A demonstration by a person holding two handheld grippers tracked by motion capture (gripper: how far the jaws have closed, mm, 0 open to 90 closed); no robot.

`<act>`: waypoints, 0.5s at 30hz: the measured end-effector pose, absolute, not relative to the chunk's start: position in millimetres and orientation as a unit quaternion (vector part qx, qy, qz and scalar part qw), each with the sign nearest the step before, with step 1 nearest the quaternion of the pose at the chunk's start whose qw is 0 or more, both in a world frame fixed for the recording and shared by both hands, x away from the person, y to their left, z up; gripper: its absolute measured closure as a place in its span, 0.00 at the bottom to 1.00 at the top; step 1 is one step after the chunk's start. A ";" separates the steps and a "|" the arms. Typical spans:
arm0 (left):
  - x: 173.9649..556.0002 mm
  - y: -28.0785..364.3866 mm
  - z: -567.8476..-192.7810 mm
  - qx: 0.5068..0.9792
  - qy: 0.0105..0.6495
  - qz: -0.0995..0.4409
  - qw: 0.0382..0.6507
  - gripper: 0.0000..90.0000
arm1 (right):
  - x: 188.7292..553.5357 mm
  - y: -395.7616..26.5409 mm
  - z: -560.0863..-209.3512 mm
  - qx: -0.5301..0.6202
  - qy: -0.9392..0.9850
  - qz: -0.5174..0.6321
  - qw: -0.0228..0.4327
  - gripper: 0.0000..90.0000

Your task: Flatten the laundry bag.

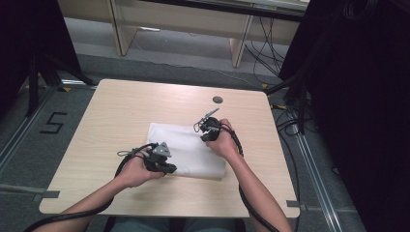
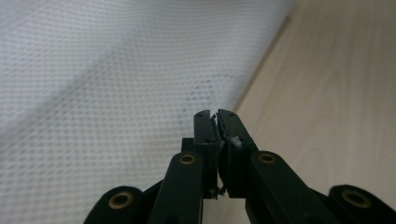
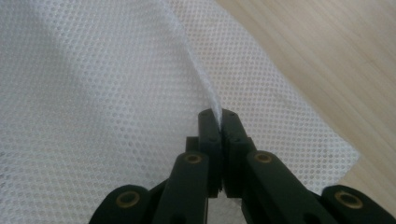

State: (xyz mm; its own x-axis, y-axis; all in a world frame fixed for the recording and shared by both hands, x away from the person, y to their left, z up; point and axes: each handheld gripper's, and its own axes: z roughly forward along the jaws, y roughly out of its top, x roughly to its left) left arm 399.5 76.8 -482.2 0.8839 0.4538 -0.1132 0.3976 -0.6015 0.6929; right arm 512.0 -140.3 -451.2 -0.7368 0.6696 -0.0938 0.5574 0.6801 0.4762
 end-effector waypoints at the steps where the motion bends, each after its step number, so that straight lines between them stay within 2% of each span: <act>1: 398.2 74.2 -482.1 0.900 0.230 0.050 0.367 0.96 | 510.3 -140.0 -448.9 0.343 0.906 0.216 0.126 1.00; 4: 397.4 68.6 -488.0 0.909 0.221 0.052 0.350 0.97 | 507.8 -140.4 -444.5 0.346 0.903 0.220 0.127 1.00; 5: 399.2 68.2 -491.1 0.922 0.205 0.056 0.323 0.97 | 505.8 -142.1 -439.7 0.335 0.904 0.228 0.135 1.00; 15: 410.8 68.6 -498.4 0.923 0.226 0.061 0.306 0.99 | 491.8 -144.5 -418.6 0.338 0.896 0.254 0.136 1.00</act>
State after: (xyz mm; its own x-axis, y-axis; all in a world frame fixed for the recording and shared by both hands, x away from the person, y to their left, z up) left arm 410.8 68.6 -498.4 0.8908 0.4537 -0.0256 0.3789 -0.7105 0.5930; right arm 491.8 -144.5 -418.6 -0.7347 0.6744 -0.0733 0.5361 0.6434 0.5466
